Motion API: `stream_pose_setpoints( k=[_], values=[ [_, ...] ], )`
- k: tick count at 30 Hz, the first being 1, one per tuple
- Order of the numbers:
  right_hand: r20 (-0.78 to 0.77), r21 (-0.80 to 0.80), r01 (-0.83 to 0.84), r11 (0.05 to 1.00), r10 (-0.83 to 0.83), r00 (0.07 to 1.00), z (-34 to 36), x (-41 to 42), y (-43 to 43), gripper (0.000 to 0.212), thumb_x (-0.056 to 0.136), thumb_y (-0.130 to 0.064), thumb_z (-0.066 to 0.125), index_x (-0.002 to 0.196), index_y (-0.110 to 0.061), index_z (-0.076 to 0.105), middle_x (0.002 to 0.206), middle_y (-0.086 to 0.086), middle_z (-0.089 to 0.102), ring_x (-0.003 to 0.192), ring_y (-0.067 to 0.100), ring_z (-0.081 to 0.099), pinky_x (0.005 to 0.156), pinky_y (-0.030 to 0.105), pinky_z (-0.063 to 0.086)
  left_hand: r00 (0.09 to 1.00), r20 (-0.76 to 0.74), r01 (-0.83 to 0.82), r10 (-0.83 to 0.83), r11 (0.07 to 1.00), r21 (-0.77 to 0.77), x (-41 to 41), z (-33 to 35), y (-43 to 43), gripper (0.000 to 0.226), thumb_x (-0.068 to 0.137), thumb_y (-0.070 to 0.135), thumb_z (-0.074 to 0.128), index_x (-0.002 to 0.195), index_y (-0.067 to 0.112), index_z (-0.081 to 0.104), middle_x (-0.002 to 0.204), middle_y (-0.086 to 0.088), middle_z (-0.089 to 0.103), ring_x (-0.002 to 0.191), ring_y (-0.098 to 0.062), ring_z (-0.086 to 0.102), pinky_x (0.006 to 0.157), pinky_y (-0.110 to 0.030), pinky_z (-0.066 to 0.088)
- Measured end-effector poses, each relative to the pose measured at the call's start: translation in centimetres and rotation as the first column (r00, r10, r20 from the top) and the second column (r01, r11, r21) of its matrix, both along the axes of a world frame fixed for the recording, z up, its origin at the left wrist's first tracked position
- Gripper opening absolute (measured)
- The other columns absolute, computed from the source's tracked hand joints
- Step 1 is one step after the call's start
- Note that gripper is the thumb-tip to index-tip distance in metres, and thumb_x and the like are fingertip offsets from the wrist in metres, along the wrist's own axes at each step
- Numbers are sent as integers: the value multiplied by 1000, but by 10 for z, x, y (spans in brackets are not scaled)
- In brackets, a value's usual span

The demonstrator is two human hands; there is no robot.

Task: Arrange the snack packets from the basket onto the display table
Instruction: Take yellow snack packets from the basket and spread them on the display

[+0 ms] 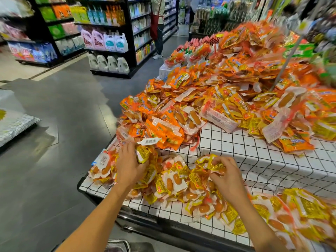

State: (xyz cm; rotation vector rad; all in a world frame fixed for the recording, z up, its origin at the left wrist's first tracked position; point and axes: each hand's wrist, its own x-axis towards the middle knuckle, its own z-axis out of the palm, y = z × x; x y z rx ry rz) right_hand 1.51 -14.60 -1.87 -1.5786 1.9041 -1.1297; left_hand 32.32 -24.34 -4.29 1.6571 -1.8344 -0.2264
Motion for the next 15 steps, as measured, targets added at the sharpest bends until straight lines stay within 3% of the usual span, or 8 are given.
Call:
stream_pose_setpoints(
  k=[3,6,7,10,13,15],
  values=[
    [50,-12,1,1000,0,999,3,-2,-1,38,76,-2,76,92,-33,61,109,-8,53,102,0,54,78,26,53,989,-146,-11,6,999,-37,4,11,6,64,75,43,80,125,23,45,117,7,48,106,-13,40,86,-33,40],
    [106,25,16,1000,-18,994,8,-5,-4,38,72,1,79,88,-30,63,108,-5,56,106,1,54,84,8,40,969,-247,-24,12,999,-45,2,23,12,59,78,41,78,124,23,46,112,10,45,105,-9,40,86,-30,37],
    [122,34,24,999,-28,992,9,-6,-4,37,72,1,79,86,-29,63,107,-5,58,105,2,55,83,9,39,964,-264,-17,4,999,-47,2,26,14,59,78,41,78,123,22,46,112,10,45,104,-9,40,86,-30,37],
    [222,25,76,997,-80,972,13,-8,-5,24,78,-5,79,82,-25,65,100,-4,66,97,9,63,83,27,48,964,-266,10,-22,999,-49,0,31,17,60,77,43,77,124,23,46,113,9,45,108,-11,42,86,-28,36],
    [379,-2,118,993,-109,919,25,-13,-8,17,86,3,69,81,-13,64,83,2,69,80,24,66,72,32,51,958,-281,35,-53,997,-66,-4,34,18,58,78,44,77,121,26,44,114,7,47,109,-15,45,87,-33,40],
    [371,-42,152,988,-125,920,34,-15,-10,18,88,5,63,83,-12,64,78,4,69,75,27,68,68,39,53,952,-291,73,-95,994,-87,-10,37,19,56,78,44,77,118,26,43,111,7,47,107,-16,45,86,-34,41]
  ],
)
